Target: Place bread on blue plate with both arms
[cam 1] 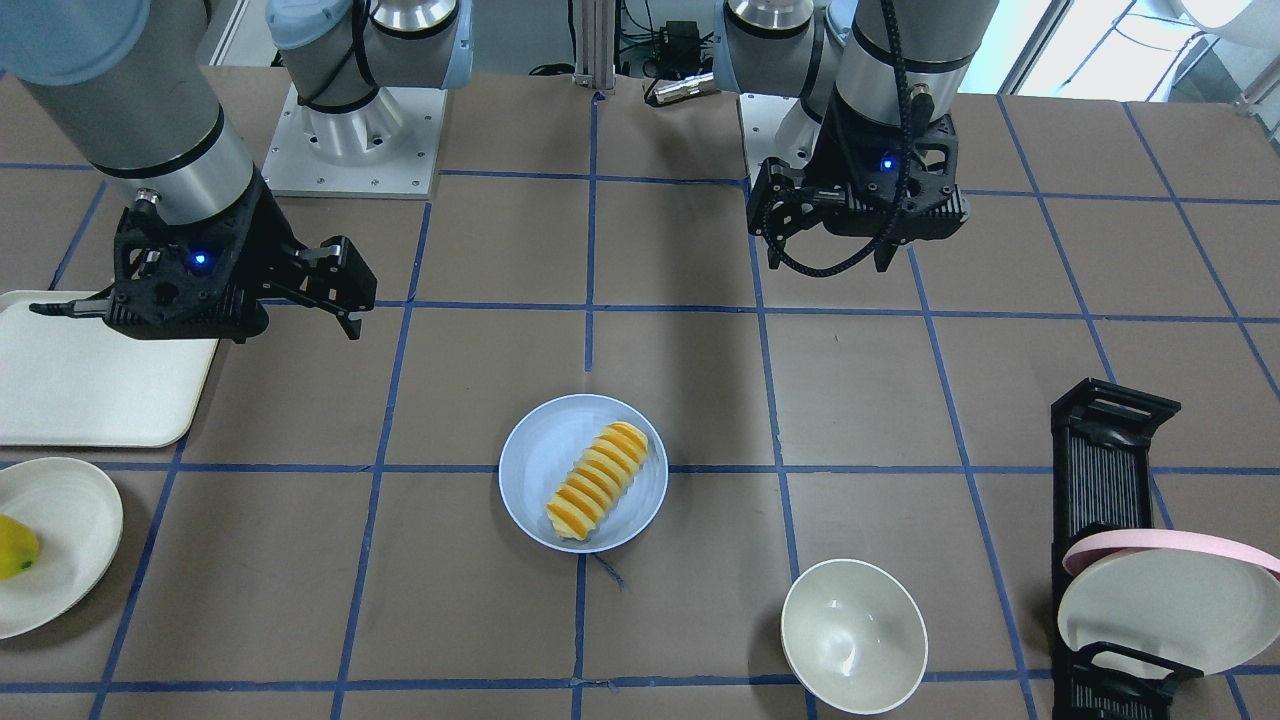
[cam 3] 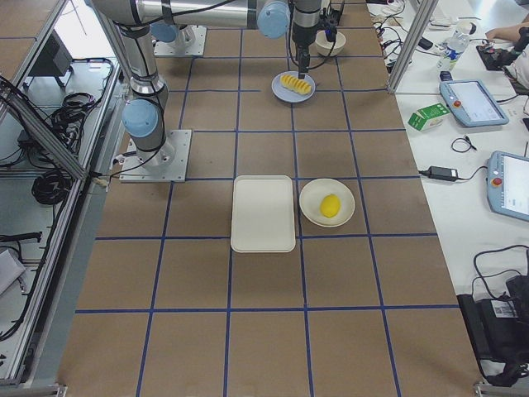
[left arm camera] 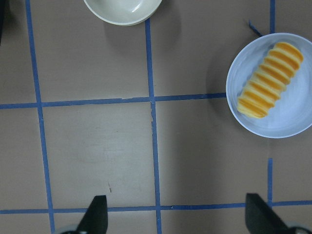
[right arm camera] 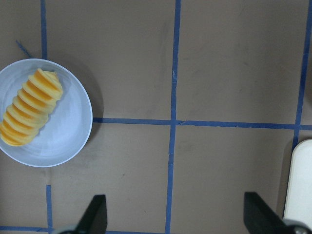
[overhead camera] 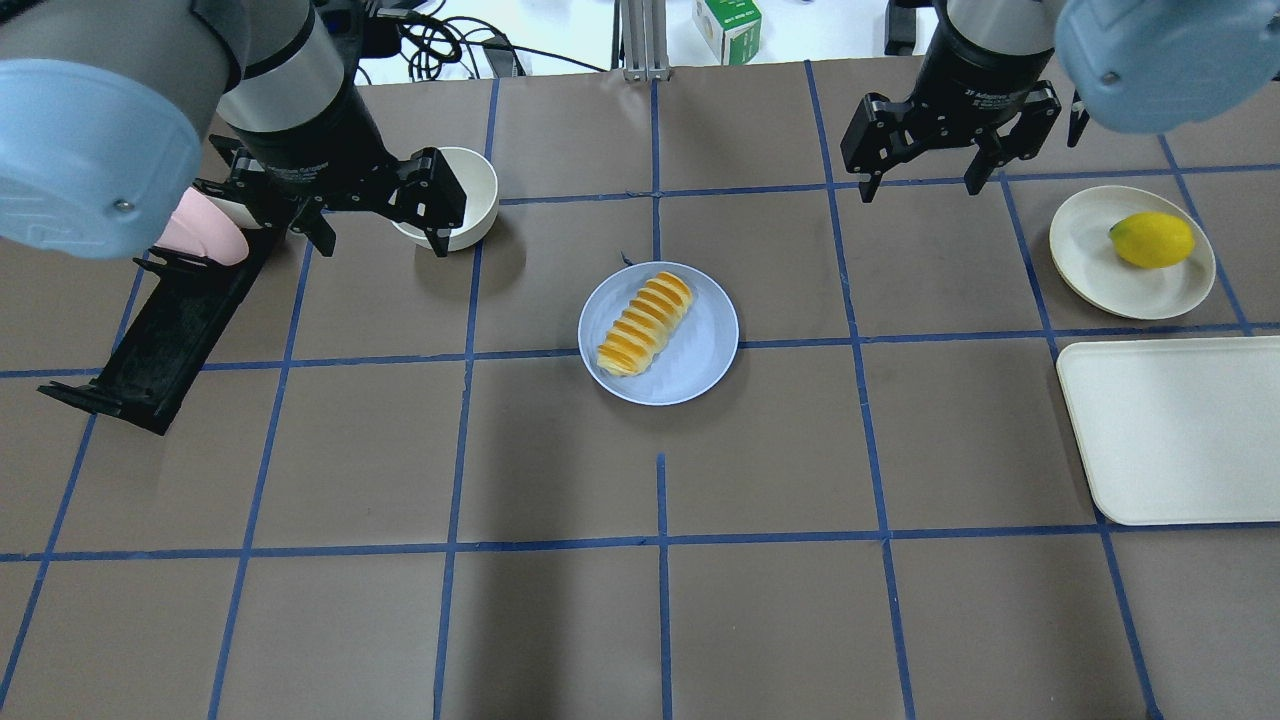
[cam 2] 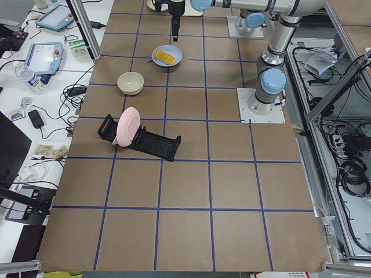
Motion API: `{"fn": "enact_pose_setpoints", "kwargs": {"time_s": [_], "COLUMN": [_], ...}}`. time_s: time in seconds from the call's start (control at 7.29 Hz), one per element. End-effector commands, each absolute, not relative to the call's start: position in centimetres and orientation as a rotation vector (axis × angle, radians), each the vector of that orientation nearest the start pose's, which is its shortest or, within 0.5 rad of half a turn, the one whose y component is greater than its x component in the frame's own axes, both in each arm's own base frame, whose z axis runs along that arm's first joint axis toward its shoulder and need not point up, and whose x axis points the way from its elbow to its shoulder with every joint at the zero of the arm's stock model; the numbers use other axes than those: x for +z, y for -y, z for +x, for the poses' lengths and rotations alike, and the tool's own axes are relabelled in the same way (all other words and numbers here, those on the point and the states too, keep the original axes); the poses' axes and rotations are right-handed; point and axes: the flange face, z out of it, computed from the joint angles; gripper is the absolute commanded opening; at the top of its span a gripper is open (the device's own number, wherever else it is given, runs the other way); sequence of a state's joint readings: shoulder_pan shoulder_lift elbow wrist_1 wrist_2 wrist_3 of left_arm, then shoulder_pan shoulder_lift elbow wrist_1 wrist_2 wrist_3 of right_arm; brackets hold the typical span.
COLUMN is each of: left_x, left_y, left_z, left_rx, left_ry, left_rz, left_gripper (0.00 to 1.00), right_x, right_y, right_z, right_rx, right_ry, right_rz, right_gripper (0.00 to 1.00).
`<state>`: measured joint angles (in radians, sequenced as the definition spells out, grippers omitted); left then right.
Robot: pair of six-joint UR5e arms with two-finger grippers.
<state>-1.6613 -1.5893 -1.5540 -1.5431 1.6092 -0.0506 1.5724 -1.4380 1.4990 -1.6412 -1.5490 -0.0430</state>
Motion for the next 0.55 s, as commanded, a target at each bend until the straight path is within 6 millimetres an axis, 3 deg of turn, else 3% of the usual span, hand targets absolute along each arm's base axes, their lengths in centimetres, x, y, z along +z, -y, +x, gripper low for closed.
{"fn": "enact_pose_setpoints", "kwargs": {"time_s": [0.0,0.41], "left_x": [48.92,48.99], "left_y": [48.90,48.85], "left_z": [-17.44,-17.43], "left_rx": [-0.042,-0.045], "left_ry": [-3.104,-3.104], "left_rz": [0.061,0.061], "left_gripper": [1.00,1.00], "right_x": [45.21,44.93], "right_y": [54.91,55.15], "right_z": [13.91,14.02], "right_rx": [0.006,0.006], "right_ry": [-3.116,-3.105], "right_rz": [-0.067,-0.074], "right_gripper": [1.00,1.00]}}
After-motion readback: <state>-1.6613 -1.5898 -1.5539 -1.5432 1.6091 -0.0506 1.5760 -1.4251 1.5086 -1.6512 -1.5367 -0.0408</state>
